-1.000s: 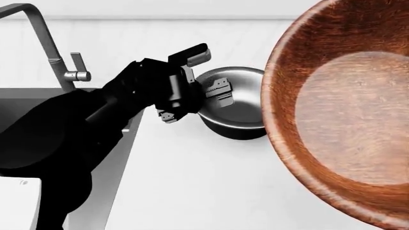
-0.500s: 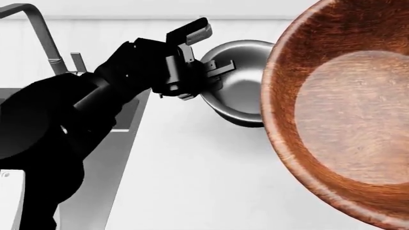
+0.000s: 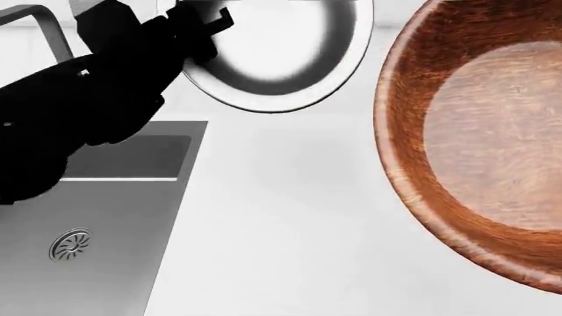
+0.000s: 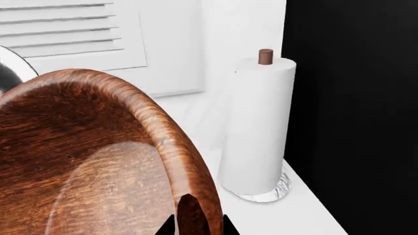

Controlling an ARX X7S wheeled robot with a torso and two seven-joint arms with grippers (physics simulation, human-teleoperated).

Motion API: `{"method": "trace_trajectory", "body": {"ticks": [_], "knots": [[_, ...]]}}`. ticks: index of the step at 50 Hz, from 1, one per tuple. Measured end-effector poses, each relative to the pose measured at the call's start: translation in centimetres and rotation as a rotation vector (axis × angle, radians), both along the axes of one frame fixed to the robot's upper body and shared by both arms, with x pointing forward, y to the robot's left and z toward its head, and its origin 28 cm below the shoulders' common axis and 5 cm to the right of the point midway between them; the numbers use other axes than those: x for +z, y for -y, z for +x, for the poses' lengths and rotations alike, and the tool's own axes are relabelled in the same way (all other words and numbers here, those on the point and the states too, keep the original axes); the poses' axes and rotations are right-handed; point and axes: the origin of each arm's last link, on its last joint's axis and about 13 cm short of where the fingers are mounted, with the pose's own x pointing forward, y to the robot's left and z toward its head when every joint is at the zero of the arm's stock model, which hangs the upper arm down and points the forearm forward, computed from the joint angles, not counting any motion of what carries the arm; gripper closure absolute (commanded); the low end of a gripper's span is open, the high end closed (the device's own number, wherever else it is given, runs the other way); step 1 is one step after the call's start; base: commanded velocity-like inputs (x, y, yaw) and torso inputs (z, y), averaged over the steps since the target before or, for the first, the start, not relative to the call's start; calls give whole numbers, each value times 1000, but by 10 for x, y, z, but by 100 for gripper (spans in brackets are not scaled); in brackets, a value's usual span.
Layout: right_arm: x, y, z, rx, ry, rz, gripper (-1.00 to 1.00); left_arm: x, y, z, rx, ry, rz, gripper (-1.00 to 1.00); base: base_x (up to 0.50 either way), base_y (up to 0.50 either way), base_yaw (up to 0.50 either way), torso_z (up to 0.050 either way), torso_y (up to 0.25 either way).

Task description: Stack the bowls in the sink.

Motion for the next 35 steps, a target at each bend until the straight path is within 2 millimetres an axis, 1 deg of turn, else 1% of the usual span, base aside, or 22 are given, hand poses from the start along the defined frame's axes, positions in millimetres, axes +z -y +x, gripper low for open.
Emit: {"method": "trace_trajectory", "body": {"ticks": [8,13,18,27,35], "knots": [[7,-2,-1,10,102,-121,100,-9,-26,-36,81,114,-21,100,0,0,0,0,0],[12,-8,-1,59,144,-198,100,-6,-40,-57,127,182,-38,100,0,0,0,0,2],[14,-12,-2,105,160,-252,100,-4,-47,-74,141,237,-49,100,0,0,-1,0,0],[16,-15,-7,153,216,-319,100,2,-57,-90,174,297,-64,100,0,0,0,1,1],[16,-16,-11,165,254,-352,100,10,-67,-96,213,339,-88,100,0,0,0,0,0]]}}
